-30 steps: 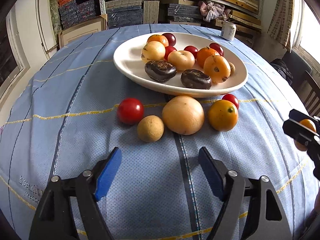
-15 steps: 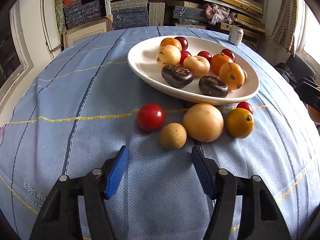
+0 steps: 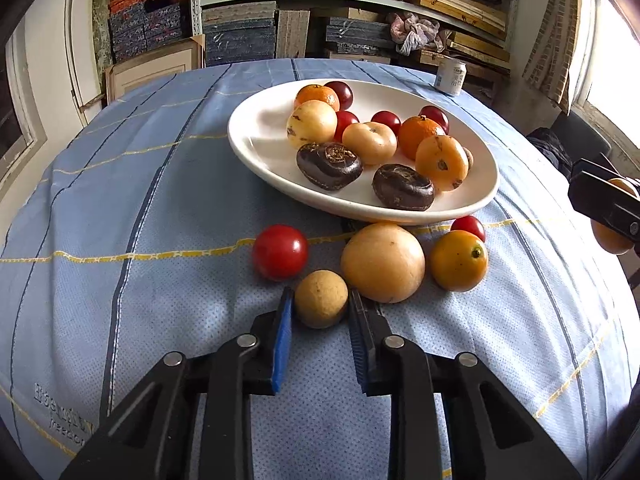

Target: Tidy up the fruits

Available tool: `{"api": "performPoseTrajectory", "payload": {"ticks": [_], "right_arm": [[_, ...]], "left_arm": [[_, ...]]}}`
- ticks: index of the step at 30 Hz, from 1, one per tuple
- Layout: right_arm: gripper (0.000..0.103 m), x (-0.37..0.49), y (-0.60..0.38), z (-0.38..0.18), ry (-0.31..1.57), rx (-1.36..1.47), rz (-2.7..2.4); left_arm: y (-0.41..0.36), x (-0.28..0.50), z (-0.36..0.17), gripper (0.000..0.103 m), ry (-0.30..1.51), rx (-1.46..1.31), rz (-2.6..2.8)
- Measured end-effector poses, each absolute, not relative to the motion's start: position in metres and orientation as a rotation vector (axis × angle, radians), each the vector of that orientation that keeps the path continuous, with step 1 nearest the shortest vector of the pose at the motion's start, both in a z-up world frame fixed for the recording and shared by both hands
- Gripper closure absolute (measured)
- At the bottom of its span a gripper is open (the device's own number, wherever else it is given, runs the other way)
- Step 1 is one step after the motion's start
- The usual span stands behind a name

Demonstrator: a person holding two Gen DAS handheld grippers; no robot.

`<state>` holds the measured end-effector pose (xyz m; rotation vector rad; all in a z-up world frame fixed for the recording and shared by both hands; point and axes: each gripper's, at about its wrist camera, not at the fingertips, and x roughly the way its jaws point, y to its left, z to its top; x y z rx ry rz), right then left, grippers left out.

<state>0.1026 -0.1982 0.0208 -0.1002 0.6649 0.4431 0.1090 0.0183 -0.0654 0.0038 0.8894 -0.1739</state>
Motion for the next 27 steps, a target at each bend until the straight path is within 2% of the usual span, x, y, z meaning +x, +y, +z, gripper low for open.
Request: {"api": "performPoseTrajectory", "payload": {"ticks": [10, 13, 19, 21, 22, 23, 27], "right_arm": [[0.066, 0.123, -0.190, 0.022, 0.668, -0.112, 0.430], [0.077, 0.129, -0.189, 0.030, 0.647, -0.132, 0.421], [0.076, 0.152, -0.193, 0.026, 0.666, -0.158, 0.426], [0.053, 0.143, -0.203, 0.014, 0.672, -0.165, 0.435], [0.031, 0.137, -0.211, 0.009, 0.668, -0.164, 0.421], [0.023, 0.128, -0.222, 0.002, 0.658, -0.158, 0.396], [0.021, 0.116, -0.249, -0.026, 0.746, -0.104, 0.404]], "left_arm": [[0.033, 0.102, -0.037, 0.077, 0.842, -0.022, -0.172], [0.033, 0.114, -0.026, 0.077, 0.833, 0.011, -0.157], [0.031, 0.141, -0.015, 0.077, 0.816, 0.032, -0.139], [0.029, 0.141, -0.017, 0.077, 0.811, 0.029, -0.155], [0.028, 0.141, -0.019, 0.077, 0.816, 0.024, -0.168], [0.027, 0.140, -0.023, 0.077, 0.819, 0.023, -0.174], [0.024, 0.143, -0.035, 0.077, 0.851, 0.031, -0.181]]}}
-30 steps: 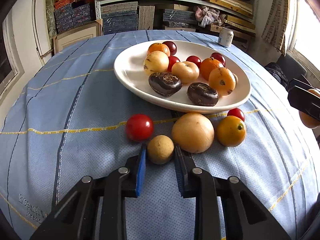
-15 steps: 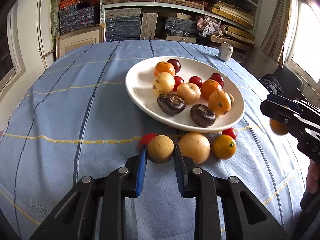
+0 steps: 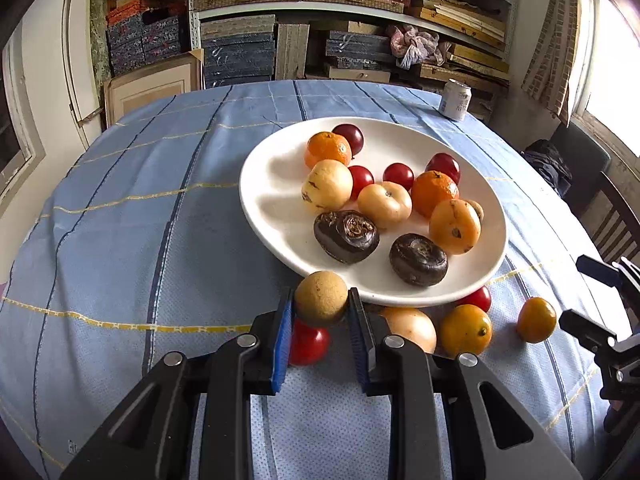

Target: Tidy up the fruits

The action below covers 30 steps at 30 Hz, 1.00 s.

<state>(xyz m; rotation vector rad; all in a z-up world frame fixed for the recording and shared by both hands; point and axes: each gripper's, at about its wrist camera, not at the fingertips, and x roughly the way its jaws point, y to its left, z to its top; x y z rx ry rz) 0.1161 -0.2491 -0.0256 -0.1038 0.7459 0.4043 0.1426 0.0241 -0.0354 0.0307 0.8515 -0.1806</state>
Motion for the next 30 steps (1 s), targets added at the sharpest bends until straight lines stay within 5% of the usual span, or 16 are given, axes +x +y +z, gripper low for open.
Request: {"api": "performPoseTrajectory", "payload": {"ticks": [3, 5, 7, 17, 30], "right_arm": [[0.025, 0.115, -0.235, -0.046, 0.807, -0.204, 0.404], [0.053, 0.119, -0.227, -0.058, 0.859, -0.220, 0.421], [0.066, 0.119, -0.225, -0.058, 0.864, -0.189, 0.433], [0.066, 0.122, -0.214, -0.014, 0.737, -0.218, 0.409], [0.066, 0.242, -0.192, 0.028, 0.676, -0.133, 0.426]], "left_arm": [[0.025, 0.141, -0.036, 0.077, 0.854, 0.026, -0.183], [0.026, 0.141, -0.035, 0.077, 0.847, 0.026, -0.176], [0.025, 0.140, -0.034, 0.077, 0.845, 0.026, -0.179], [0.023, 0.140, -0.022, 0.077, 0.822, 0.036, -0.178], [0.005, 0.193, 0.023, 0.077, 0.741, 0.193, -0.115]]}}
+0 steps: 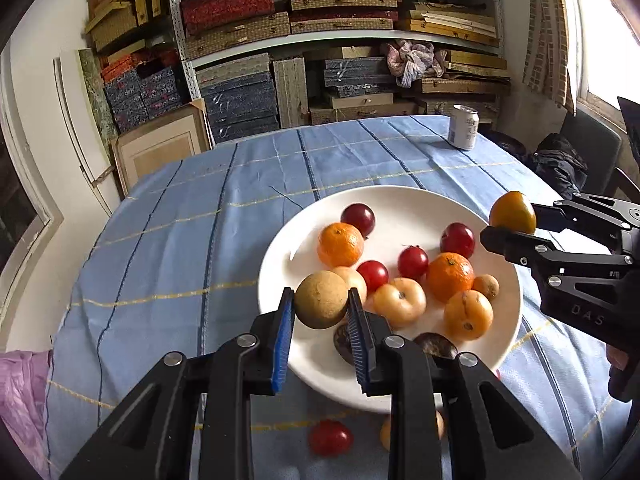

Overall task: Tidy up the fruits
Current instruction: 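Carry the tan fruit and orange tomato onto the white plate and open both tools, then withdraw both open tools from the plate to the remaining fruits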

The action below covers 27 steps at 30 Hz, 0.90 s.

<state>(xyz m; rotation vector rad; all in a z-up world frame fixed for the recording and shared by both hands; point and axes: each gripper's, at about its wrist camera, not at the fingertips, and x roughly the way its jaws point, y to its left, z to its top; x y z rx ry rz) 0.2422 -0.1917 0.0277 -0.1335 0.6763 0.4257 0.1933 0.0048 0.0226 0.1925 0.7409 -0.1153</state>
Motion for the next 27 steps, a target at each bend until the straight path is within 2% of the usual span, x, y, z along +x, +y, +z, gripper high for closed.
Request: {"api": "performPoseTrajectory", "payload": {"ticks": [5, 14, 15, 16, 17, 18, 22, 27], "right_arm": [[0.066, 0.287, -0.183, 0.025, 0.680, -0.079, 0.419], [0.064, 0.325, -0.176, 0.005, 0.744, -0.081, 0.373], [0.055, 0.324, -0.177, 0.005, 0.737, -0.088, 0.370], [0.025, 0.323, -0.178, 0.007, 0.728, -0.099, 0.364], [0.010, 0.319, -0.180, 0.009, 0.705, -0.092, 0.357], [0.009, 0.315, -0.184, 0.011, 0.688, -0.077, 0.364], [0.009, 0.307, -0.191, 0.022, 0.676, -0.073, 0.367], [0.008, 0.284, -0.199, 0.031, 0.669, -0.076, 0.367]], "left_arm": [[0.015, 0.230, 0.024, 0.077, 0.715, 0.156, -0.051], [0.021, 0.262, -0.004, 0.075, 0.794, 0.131, -0.042], [0.021, 0.262, -0.003, 0.067, 0.783, 0.133, -0.032], [0.020, 0.261, -0.002, 0.034, 0.772, 0.133, -0.021], [0.020, 0.260, -0.001, 0.016, 0.755, 0.135, -0.010], [0.019, 0.259, 0.000, 0.003, 0.737, 0.146, 0.004], [0.011, 0.254, 0.002, 0.003, 0.730, 0.226, 0.041], [0.018, 0.244, 0.006, 0.003, 0.758, 0.161, 0.004]]}}
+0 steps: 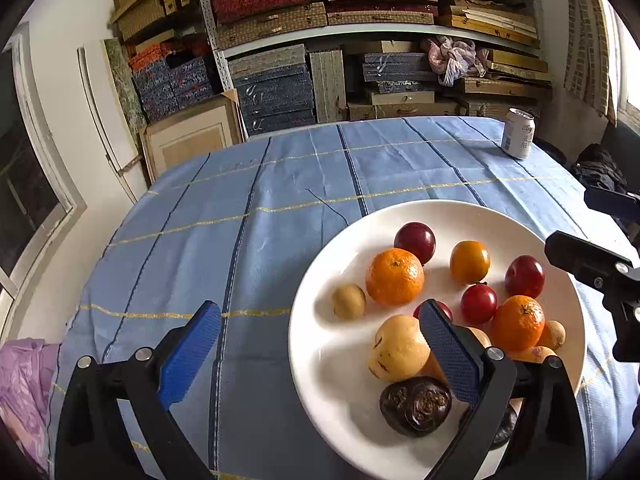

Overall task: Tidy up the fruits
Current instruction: 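Withdraw both open tools from the plate to the remaining fruits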

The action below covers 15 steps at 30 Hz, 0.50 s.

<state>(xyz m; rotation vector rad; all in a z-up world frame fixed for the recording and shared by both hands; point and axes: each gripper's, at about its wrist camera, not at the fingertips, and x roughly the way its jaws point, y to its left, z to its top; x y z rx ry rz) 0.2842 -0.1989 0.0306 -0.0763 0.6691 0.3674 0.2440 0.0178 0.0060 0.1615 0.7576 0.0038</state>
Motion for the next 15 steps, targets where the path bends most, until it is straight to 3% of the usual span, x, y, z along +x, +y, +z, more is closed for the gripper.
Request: {"api": "performPoseTrajectory", "payload": {"ticks": [15], "right_arm": [[0.006, 0.135, -0.190, -0.027, 0.757, -0.097, 0.409]], "left_arm": [[0.026, 0.148, -0.036, 0.003, 0.811, 0.104, -0.088]]}}
